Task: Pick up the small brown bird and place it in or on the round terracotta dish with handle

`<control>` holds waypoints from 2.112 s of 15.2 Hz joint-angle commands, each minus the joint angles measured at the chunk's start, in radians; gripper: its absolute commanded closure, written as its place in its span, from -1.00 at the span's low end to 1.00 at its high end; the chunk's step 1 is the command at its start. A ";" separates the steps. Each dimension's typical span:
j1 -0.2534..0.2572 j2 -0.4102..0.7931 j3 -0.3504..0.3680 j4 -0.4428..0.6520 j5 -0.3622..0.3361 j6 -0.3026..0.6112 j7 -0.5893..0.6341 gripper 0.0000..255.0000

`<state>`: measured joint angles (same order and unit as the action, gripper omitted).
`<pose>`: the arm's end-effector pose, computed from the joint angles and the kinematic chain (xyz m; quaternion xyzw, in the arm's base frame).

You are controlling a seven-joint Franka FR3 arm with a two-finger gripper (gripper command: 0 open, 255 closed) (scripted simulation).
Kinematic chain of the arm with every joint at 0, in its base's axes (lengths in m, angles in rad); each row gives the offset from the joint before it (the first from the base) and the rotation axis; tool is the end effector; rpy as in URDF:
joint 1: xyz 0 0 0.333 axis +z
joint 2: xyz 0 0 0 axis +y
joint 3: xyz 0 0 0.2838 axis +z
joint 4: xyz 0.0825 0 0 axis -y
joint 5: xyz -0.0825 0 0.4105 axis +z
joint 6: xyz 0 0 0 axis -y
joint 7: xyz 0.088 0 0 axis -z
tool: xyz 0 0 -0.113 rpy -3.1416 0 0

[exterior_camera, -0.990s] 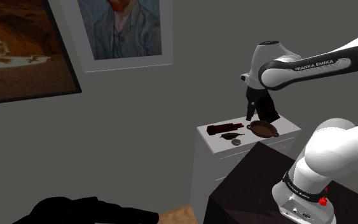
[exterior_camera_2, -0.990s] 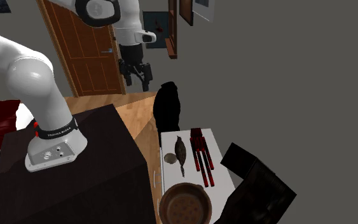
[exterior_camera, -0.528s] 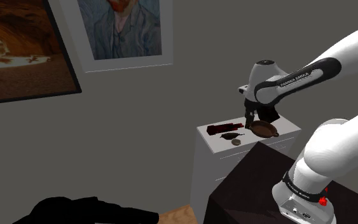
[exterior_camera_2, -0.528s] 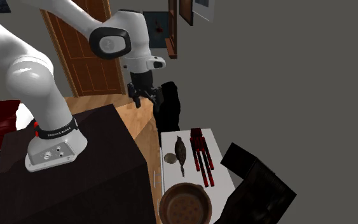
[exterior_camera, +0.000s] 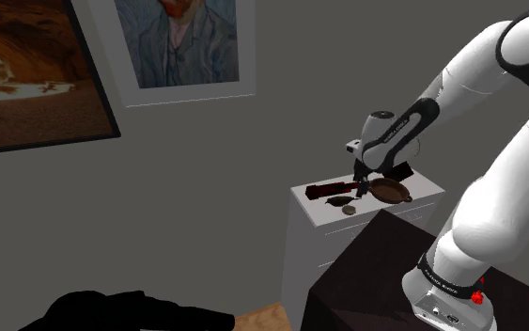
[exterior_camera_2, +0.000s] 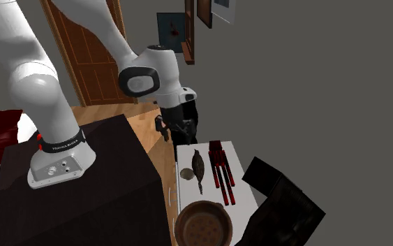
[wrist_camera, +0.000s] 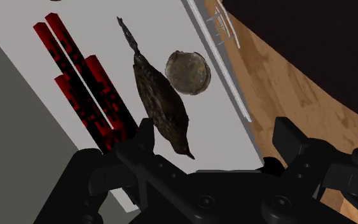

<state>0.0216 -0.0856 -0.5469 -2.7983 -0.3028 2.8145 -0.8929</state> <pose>0.3559 -0.1812 0.1752 0.9461 0.3186 0.0146 0.0557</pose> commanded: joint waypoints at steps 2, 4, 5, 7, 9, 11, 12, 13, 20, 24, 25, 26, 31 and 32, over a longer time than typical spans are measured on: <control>0.006 0.196 0.024 0.053 0.291 0.149 -0.293 -1.00; -0.103 0.302 0.162 0.104 0.491 0.209 -0.491 -1.00; -0.180 0.349 0.240 0.132 0.534 0.236 -0.550 -1.00; -0.304 0.439 0.358 0.191 0.572 0.285 -0.633 -1.00; -0.357 0.486 0.404 0.223 0.570 0.309 -0.660 -1.00; -0.382 0.521 0.429 0.239 0.574 0.331 -0.665 -1.00; -0.394 0.539 0.440 0.247 0.575 0.341 -0.667 -1.00; -0.404 0.557 0.450 0.256 0.576 0.351 -0.669 -1.00; -0.437 0.621 0.480 0.287 0.577 0.386 -0.674 -1.00; -0.437 0.621 0.480 0.287 0.577 0.386 -0.674 -1.00; -0.437 0.621 0.480 0.287 0.577 0.386 -0.674 1.00; -0.437 0.621 0.480 0.287 0.577 0.386 -0.674 1.00; -0.437 0.621 0.480 0.287 0.577 0.386 -0.674 1.00; -0.437 0.621 0.480 0.287 0.577 0.386 -0.674 1.00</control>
<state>-0.4153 0.5347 -0.0670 -2.5112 0.2739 3.2007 -1.5665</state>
